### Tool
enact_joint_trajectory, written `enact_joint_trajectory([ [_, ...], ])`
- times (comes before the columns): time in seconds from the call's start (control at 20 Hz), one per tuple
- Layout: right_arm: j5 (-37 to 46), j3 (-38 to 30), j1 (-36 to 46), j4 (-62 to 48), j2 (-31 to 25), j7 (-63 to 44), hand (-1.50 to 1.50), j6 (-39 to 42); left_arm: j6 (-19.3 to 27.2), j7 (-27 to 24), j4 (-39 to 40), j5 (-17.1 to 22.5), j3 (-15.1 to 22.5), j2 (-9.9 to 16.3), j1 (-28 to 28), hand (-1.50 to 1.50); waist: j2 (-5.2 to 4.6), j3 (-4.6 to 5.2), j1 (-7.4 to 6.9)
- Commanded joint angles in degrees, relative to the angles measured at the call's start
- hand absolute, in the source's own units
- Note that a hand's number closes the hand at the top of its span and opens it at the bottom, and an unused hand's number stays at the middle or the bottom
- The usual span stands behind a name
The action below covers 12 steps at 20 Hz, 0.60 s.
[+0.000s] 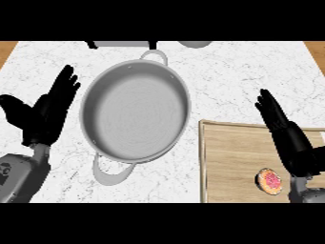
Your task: Pick the cupcake from the tray and place it in the pot
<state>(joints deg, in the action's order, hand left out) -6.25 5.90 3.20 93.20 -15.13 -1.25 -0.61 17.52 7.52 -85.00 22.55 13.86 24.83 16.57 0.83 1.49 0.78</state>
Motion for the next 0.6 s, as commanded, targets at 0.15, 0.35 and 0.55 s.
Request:
enact_joint_trajectory([
  [0.15, -6.33, -8.90, -7.25, -0.85, -11.52, -6.42, 1.50, 8.04, 1.06, -3.29, 3.09, -6.08, -1.74, 6.24, -8.24, 0.00, -0.72, -1.45, -0.60],
  [0.35, 15.04, -13.15, -9.13, 0.42, -24.46, 4.21, -1.50, 0.00, 1.59, -1.20, 3.71, -6.87, -2.37, 9.45, -11.14, 0.00, 0.14, -1.36, 0.63],
  [0.55, 12.45, -17.65, -19.76, 0.71, -19.67, 26.08, -1.50, -2.34, 1.35, -5.53, 2.01, -7.06, -2.86, 9.31, -18.17, 0.00, -0.09, -1.67, 0.65],
])
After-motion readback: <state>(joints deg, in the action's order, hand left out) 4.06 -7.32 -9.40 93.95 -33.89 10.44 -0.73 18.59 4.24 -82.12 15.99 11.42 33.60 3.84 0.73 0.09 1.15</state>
